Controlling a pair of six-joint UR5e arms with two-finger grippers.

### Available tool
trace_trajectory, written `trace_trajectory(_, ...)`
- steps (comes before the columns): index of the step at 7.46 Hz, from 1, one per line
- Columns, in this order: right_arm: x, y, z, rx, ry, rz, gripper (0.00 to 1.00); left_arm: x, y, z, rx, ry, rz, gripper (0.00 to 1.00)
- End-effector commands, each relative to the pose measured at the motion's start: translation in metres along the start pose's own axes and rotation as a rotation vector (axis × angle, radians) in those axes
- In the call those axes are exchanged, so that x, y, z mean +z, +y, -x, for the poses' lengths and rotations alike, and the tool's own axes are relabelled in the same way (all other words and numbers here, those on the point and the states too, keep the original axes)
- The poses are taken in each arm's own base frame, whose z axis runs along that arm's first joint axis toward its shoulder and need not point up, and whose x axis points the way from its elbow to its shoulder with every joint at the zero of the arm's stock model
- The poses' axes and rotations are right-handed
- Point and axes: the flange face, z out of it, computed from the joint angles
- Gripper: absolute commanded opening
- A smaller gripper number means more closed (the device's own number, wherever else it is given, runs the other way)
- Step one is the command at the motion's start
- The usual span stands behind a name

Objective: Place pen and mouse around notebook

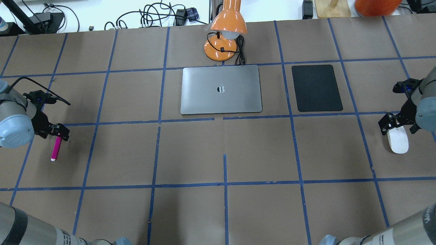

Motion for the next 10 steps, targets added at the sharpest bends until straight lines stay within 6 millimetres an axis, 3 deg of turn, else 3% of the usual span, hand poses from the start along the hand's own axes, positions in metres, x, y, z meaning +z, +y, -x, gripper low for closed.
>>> trace_trajectory(1, 0.009, 0.005, -0.010, -0.003, -0.010, 0.016, 1.00, 0.001, 0.000, 0.001, -0.002, 0.002, 0.002, 0.52)
trace_trajectory(4, 0.024, 0.015, -0.003, -0.028, -0.034, 0.042, 1.00, 0.003, 0.007, 0.010, -0.025, 0.009, 0.004, 0.49)
trace_trajectory(5, 0.022, 0.014, -0.003, -0.032, -0.036, 0.037, 0.85, 0.002, 0.006, 0.009, -0.023, 0.016, -0.003, 0.46)
trace_trajectory(6, 0.024, 0.015, -0.002, -0.032, -0.040, 0.042, 0.56, 0.003, 0.006, 0.009, -0.023, 0.017, -0.002, 0.46)
trace_trajectory(7, 0.021, 0.013, -0.004, -0.029, -0.035, 0.035, 0.39, 0.004, 0.006, 0.008, -0.024, 0.028, -0.004, 0.45)
trace_trajectory(8, 0.016, 0.011, -0.006, -0.030, -0.032, 0.028, 0.23, 0.004, 0.005, 0.007, -0.024, 0.039, -0.014, 0.37)
trace_trajectory(9, -0.003, 0.005, -0.006, -0.029, -0.017, -0.009, 0.07, 0.005, 0.005, 0.007, -0.023, 0.040, -0.013, 0.18)
trace_trajectory(10, -0.029, -0.011, -0.003, -0.032, -0.029, -0.081, 0.00, 0.002, 0.002, 0.009, -0.020, 0.035, -0.019, 0.08)
